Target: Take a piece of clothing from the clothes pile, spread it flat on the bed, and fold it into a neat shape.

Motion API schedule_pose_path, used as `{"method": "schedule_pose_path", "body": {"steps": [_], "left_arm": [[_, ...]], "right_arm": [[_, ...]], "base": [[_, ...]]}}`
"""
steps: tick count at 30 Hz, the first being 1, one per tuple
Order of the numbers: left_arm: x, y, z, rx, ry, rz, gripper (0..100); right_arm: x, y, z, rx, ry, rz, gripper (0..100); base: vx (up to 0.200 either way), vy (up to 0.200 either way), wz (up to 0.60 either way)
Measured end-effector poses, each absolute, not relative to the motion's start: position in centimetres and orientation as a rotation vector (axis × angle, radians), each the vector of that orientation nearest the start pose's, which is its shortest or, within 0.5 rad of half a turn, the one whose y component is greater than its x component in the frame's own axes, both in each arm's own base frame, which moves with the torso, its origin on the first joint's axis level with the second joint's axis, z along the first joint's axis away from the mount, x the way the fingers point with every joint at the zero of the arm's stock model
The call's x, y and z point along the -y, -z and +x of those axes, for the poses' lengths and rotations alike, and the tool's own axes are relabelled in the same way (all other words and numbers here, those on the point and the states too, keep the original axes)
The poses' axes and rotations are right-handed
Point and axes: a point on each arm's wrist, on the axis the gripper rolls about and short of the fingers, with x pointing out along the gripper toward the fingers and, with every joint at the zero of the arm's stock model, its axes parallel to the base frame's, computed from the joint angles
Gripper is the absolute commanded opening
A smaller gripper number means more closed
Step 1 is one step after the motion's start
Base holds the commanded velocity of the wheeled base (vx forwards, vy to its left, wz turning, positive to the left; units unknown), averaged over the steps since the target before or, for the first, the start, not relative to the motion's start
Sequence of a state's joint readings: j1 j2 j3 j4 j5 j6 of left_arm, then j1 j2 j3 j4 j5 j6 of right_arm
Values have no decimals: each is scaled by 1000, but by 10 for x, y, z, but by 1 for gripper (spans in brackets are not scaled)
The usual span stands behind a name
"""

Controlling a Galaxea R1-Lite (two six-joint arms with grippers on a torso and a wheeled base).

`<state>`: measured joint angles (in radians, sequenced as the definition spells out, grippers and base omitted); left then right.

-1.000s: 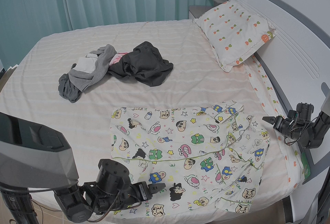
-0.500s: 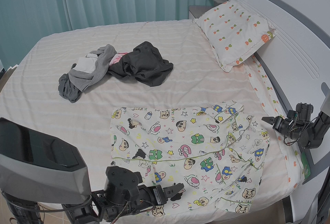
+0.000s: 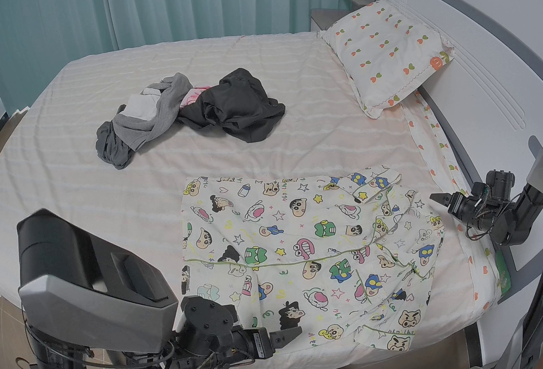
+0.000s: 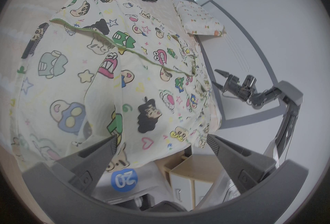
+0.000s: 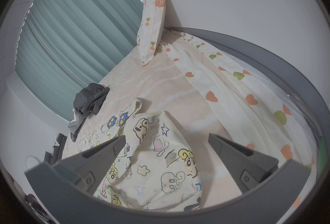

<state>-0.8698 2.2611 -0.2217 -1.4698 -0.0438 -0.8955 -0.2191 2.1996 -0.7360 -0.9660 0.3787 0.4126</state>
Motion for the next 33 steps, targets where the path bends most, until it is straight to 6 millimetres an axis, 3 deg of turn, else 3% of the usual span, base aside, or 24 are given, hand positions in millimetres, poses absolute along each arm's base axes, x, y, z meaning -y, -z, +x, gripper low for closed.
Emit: {"method": "schedule_pose_path", "body": {"steps": [12, 20, 33], "left_arm": [[179, 22, 145, -930, 559, -366, 100], [178, 12, 143, -876, 602, -391, 100], [154, -7, 175, -774, 469, -560, 100]], "right_arm": [[70, -27, 352, -510, -54, 551, 100], [70, -26, 351, -513, -54, 551, 100], [70, -26, 351, -514, -54, 551, 100]], "base": [[0, 0, 0], [0, 0, 0], [0, 0, 0]]}}
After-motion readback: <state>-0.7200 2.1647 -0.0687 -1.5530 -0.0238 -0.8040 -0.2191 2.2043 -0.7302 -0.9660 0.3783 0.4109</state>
